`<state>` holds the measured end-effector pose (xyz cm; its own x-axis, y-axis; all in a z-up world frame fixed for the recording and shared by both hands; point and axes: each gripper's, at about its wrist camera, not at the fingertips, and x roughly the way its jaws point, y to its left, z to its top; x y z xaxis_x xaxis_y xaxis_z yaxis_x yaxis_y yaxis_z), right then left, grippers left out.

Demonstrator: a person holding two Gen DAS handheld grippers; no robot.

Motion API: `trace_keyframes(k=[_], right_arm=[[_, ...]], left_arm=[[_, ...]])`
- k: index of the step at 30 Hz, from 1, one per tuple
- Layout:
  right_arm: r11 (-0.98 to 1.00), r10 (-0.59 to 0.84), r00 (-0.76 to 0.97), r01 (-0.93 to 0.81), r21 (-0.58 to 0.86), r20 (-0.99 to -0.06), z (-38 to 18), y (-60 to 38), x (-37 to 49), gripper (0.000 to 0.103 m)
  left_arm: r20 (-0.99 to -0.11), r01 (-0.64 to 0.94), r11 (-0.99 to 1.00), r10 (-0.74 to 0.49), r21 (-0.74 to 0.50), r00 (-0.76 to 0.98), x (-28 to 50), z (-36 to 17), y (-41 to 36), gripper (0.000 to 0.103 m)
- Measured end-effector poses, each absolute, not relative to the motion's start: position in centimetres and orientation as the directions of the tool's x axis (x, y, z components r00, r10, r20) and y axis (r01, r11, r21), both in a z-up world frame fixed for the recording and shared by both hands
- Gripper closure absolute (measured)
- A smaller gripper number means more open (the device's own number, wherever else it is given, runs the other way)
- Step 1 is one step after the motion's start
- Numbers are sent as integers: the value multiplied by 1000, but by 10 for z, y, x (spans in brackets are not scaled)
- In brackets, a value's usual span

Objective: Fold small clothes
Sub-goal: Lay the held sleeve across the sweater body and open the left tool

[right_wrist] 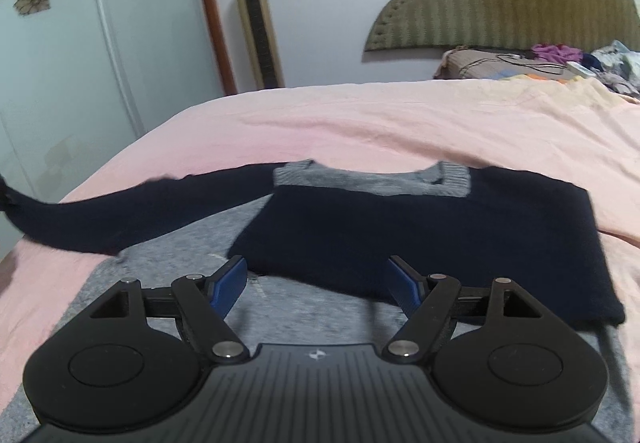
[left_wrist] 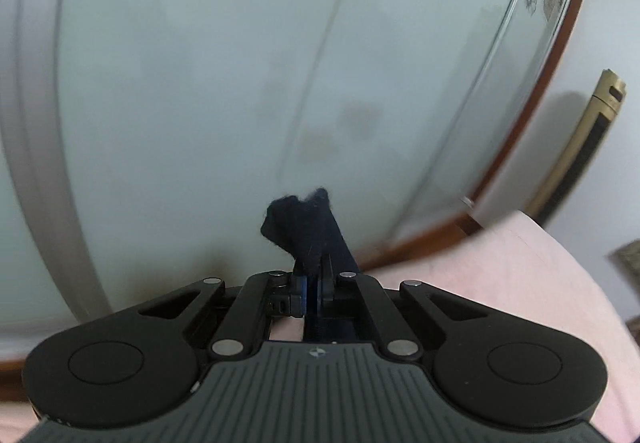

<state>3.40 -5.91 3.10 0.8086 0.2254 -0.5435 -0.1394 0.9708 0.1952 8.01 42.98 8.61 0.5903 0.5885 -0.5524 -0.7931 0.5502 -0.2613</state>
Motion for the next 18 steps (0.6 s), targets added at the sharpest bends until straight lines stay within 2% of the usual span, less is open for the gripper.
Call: trace_keyframes(k=[4,8,12,18], right_arm=[[971,203,813,-97,217,-546,28,-74,34,27],[973,183,815,-70,219,-550,26,-85,33,27],[980,149,818,-47,194,-556,26,-89,31,27],[991,81,803,1,137,-590,23,-94,36,27]], left_arm=[[-477,-736,651,595,-186,647,92,116,385,98],[-430,-569,814,473,-121,769,106,137,315,98],[-437,-390,911,298,-136,849,114,144,249,98],[-484,-169,967,57,-192,873,123,142,168,98]])
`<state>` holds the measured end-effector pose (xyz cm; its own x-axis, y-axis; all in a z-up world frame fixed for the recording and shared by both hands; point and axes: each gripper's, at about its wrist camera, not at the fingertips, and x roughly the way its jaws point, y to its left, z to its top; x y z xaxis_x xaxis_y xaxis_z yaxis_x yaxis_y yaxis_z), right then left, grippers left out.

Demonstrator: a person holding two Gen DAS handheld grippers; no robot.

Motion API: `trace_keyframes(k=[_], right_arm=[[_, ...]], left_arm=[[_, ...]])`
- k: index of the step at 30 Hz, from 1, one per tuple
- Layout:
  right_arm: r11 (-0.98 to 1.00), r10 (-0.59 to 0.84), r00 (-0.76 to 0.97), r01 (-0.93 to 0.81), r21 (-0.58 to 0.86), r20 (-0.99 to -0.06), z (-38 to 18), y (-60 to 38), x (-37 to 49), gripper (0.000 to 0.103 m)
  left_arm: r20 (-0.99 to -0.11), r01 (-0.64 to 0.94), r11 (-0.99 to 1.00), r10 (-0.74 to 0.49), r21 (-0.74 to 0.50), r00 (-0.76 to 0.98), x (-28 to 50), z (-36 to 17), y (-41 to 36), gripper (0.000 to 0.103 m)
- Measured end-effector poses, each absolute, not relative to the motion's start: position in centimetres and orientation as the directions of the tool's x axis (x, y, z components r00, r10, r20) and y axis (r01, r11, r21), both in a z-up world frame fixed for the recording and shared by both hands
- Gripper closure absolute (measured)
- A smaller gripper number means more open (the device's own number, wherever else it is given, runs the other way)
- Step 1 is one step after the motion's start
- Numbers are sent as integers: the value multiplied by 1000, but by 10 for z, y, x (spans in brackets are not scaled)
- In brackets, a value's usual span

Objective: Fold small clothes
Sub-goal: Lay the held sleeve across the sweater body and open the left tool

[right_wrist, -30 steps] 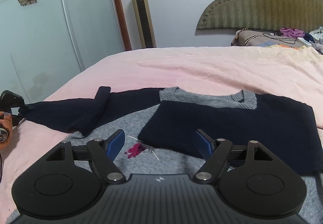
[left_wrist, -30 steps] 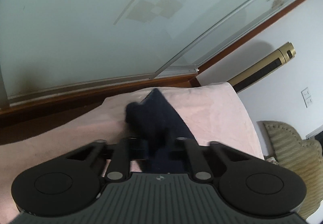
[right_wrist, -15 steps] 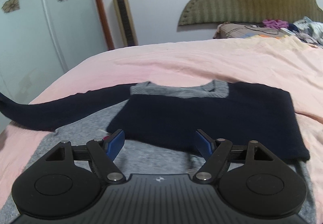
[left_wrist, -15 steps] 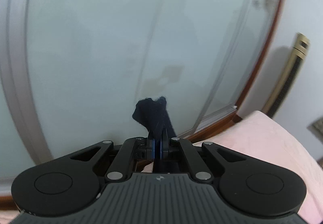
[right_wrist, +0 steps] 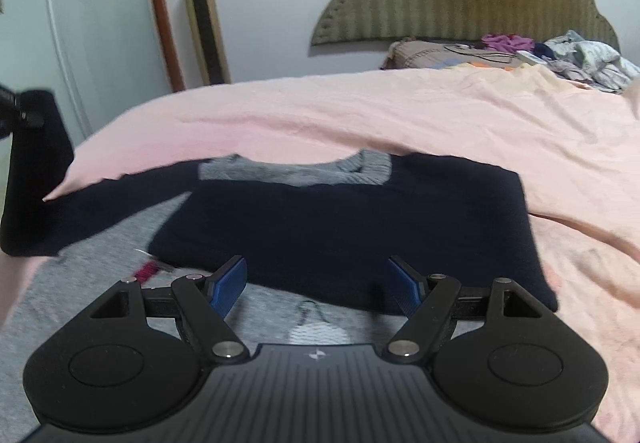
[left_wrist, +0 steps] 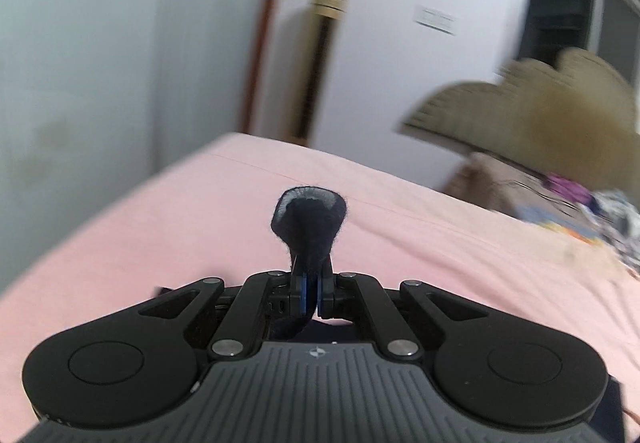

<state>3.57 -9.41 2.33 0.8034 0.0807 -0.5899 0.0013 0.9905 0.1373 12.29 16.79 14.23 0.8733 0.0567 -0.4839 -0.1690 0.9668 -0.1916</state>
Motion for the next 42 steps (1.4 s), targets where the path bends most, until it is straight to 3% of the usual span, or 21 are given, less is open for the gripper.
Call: trace_keyframes(k=[4,19,37,39,40,41,42], right_arm=[[992,50,798,31,123,-600,20,-100,36,22],[986,8,795,93,136,-606,17,-128,22,22],[965,-79,785,214,150,-614,13,-181,-9,22],[966,-80,786,212,146,-613,13,-181,-9,22],[967,-82,786,211,142,-612,13,-181,-10,22],[968,-86,787,211,136,-612,14,-180,-10,22],[968,-89,786,212,131,-611,14,-179,-10,22]], left_arm=[[-488,-68,982,-26,-174,873,117,134,124,98],[-559,220,961,-275,-165,782,117,92,-9,98],[-633,314,940,-327,-137,702,119,41,-93,98],[-643,331,933,-341,-141,686,120,38,-97,89],[-646,338,930,-347,-144,679,121,37,-98,72],[-650,347,926,-356,-149,672,121,35,-99,61],[-649,356,922,-365,-153,667,120,33,-99,38]])
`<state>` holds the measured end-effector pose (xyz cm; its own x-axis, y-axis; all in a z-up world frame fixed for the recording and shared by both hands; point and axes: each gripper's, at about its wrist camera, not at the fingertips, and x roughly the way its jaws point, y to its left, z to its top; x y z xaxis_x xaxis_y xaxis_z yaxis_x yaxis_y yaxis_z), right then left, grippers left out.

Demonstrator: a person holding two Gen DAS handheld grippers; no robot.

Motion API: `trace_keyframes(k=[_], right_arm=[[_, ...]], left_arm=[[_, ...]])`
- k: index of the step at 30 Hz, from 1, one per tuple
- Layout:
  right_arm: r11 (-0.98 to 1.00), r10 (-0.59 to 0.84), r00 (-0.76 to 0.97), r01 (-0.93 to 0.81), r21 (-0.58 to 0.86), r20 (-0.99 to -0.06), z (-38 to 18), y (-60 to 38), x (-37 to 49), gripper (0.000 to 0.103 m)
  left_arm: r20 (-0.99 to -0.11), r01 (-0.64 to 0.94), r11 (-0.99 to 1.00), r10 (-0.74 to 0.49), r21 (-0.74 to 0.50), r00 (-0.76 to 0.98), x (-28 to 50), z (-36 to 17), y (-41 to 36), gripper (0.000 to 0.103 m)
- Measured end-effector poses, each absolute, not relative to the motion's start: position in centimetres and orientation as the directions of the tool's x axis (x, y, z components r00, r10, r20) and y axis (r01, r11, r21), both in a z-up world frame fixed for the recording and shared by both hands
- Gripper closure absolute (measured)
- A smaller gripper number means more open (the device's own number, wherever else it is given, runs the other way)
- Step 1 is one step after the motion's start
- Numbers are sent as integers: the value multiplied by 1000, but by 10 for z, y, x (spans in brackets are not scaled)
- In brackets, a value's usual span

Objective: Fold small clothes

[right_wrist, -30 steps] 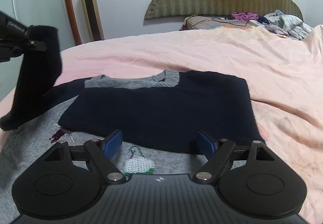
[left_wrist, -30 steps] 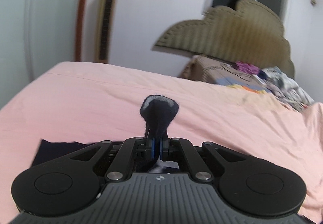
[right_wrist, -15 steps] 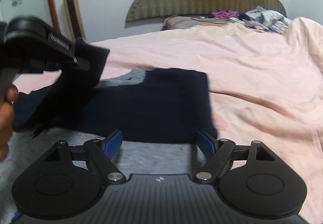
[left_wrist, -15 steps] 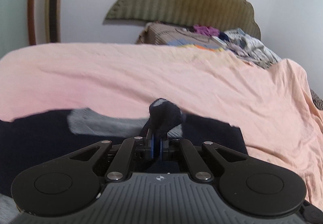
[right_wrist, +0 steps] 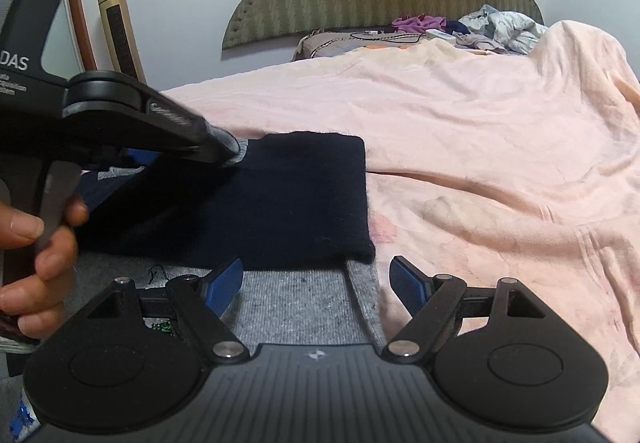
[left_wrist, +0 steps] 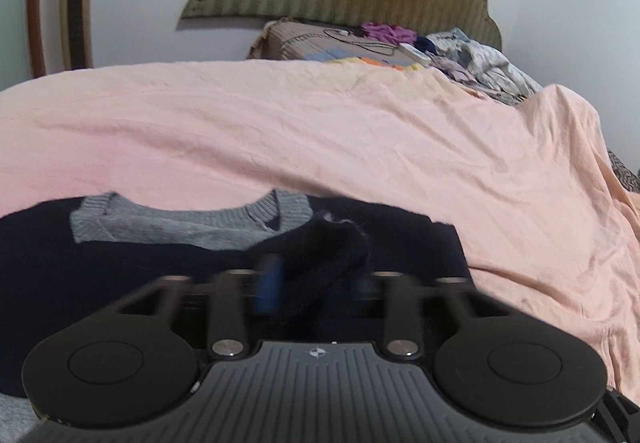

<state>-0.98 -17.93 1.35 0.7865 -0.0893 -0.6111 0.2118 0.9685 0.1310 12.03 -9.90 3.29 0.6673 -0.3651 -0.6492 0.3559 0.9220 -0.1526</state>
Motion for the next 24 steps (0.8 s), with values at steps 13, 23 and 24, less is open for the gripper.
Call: trace_keyframes(k=[13,23,24], right_arm=[[971,-32,814,163,176,-579,28,-182,-2,22],[863,304,777,20,505,-550,14,-194,91,22],[849,323,764,27,528,-558,10,-195,103,22]], left_arm=[[-545,276,957,-281,-95,790,91,58,-38,1],[-577,49,998,-64,-41,814,96,48,51,1],[-586,38,998,-59,-48,808,98,47,56,1]])
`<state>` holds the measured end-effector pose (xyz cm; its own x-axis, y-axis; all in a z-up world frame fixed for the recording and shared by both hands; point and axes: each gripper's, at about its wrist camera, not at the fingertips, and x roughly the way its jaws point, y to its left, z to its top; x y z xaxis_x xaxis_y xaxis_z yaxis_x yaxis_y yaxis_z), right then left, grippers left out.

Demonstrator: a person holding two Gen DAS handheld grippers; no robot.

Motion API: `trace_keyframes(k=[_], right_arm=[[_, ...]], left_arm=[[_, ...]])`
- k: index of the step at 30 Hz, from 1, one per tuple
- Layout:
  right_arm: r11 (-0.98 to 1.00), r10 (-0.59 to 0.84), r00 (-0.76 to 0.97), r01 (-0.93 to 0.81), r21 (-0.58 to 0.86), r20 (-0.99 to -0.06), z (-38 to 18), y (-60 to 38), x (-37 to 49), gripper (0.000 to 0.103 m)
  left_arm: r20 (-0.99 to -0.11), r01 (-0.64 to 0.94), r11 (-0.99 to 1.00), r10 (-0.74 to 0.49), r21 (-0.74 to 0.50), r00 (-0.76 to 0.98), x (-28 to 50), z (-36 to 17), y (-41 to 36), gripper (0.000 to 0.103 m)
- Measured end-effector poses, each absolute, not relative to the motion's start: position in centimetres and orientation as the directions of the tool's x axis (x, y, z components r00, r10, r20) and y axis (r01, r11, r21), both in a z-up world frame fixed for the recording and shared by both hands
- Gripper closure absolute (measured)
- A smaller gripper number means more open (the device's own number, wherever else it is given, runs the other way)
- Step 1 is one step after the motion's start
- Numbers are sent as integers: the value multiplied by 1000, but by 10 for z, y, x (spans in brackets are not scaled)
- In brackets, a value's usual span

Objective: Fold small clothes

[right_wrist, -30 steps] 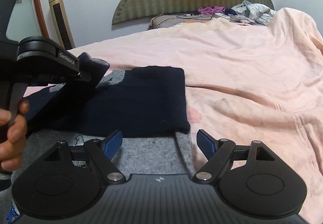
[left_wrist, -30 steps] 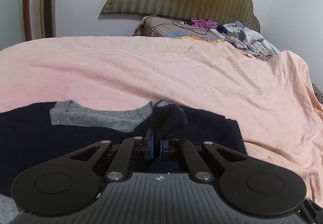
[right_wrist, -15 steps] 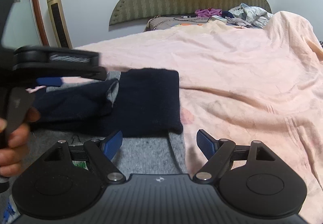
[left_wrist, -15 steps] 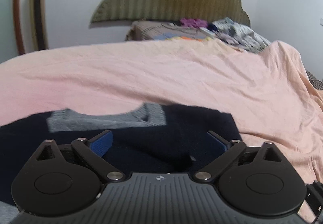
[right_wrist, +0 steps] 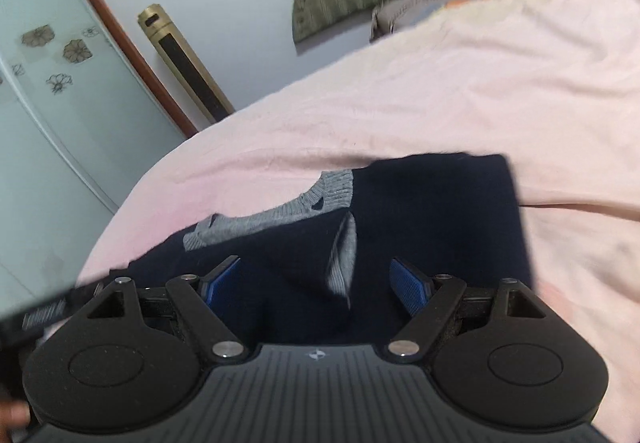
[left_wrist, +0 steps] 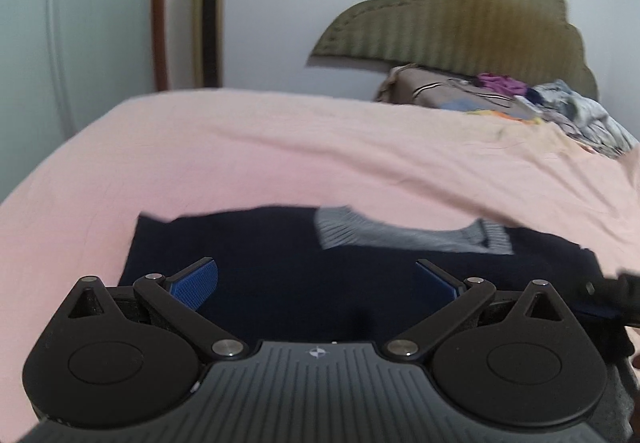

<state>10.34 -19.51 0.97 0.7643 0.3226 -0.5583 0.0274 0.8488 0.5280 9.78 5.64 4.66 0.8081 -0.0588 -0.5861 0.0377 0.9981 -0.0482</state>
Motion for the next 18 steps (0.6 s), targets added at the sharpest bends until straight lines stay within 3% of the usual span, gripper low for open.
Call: trace_keyframes(k=[1,4,6,7,15,18], right_arm=[[834,342,753,31,550,-562,5,-194,112,26],[834,341,730,55,548,-593,-3,-190,129,64],[868,314,731,37,494,-606,-1,-182,128,75],[887,258,744,71,456,-617,1,-178,126,86],[956,81,768,121,267,-635,10,-177,121,90],[974,58,757,101,204,-651,10,-169,120,77]], left_arm=[[-594,30,998,-53,-48,803,99,45,60,1],[-594,25,1000,-25,-7,804,98,42,62,1],[-586,29,999,-10,23,810,95,41,59,1],[-585,32,999,-8,31,811,94,40,58,1],[-597,44,999,-17,32,802,94,29,49,1],[-611,40,999,-17,25,792,96,25,50,1]])
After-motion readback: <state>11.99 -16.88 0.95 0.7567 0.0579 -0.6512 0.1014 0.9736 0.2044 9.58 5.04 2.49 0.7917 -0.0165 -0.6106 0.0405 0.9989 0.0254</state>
